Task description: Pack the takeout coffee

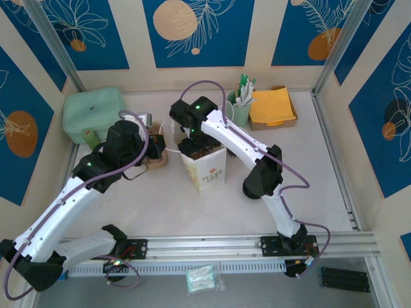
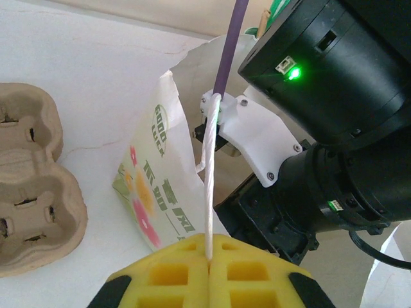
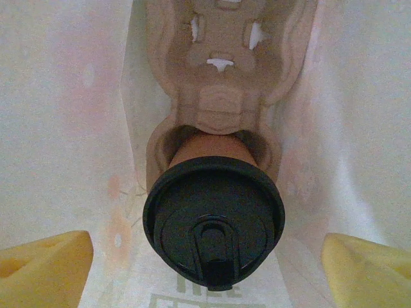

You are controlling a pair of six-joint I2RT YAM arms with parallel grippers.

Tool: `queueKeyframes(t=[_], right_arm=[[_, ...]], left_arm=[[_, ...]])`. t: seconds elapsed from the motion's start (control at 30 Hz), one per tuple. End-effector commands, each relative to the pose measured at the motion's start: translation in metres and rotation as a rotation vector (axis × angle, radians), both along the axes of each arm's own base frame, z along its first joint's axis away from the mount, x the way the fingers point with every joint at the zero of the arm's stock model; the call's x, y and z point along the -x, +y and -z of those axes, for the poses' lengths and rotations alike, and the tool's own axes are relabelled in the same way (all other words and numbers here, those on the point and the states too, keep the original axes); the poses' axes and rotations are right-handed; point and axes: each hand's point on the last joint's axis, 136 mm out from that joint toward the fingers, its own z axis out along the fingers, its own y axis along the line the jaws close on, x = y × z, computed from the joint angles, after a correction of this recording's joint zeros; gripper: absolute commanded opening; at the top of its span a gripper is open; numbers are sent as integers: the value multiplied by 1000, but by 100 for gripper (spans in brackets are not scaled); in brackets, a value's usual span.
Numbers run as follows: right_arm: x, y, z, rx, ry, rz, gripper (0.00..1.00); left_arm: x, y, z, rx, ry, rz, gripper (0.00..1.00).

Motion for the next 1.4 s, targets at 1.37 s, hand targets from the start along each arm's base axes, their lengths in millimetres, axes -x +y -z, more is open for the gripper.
queueKeyframes(t=[1.37], right_arm=[[11, -4, -78, -142, -109, 29, 86]], left_arm=[[-4, 3, -11, 1, -22, -18, 0]])
